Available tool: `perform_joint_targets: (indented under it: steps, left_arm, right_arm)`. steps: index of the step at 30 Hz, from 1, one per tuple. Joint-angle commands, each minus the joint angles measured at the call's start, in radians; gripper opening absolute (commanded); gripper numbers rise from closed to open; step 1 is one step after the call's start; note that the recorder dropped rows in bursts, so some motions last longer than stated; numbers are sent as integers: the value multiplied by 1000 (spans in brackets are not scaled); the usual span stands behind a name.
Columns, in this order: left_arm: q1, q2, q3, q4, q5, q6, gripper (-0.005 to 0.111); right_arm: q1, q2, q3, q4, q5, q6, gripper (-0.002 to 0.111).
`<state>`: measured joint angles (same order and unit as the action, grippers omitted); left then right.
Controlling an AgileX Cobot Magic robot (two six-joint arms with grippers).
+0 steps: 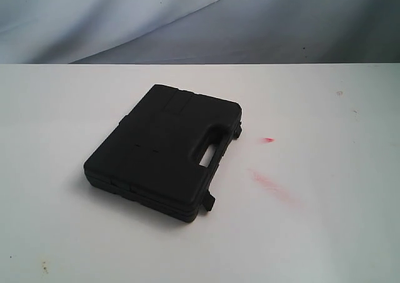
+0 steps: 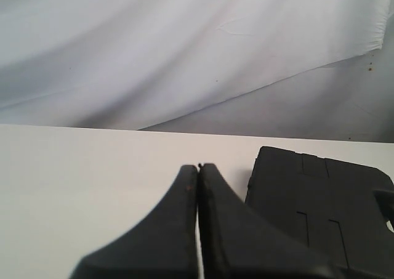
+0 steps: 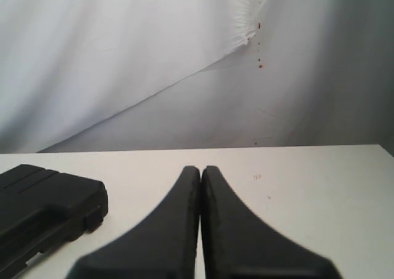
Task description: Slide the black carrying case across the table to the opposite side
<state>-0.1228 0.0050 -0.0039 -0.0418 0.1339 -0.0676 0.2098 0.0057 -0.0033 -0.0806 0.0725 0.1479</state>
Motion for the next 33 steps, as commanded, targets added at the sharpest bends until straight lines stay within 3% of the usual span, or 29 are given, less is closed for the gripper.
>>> perform_joint_targets:
  steps: [1, 9, 22, 25, 33]
  left_arm:
    - [5, -5, 4, -1, -2, -5, 1]
    - [5, -5, 4, -1, -2, -7, 1]
    - [5, -5, 4, -1, -2, -5, 1]
    - [5, -5, 4, -1, -2, -5, 1]
    - [5, -5, 4, -1, -2, -7, 1]
  right_arm:
    - [1, -6, 3, 7, -57, -7, 0]
    - [1, -6, 3, 25, -119, 29, 0]
    - [1, -6, 3, 278, -229, 118, 0]
    - [1, -6, 2, 306, -168, 118, 0]
    - [1, -6, -213, 299, 174, 33, 0]
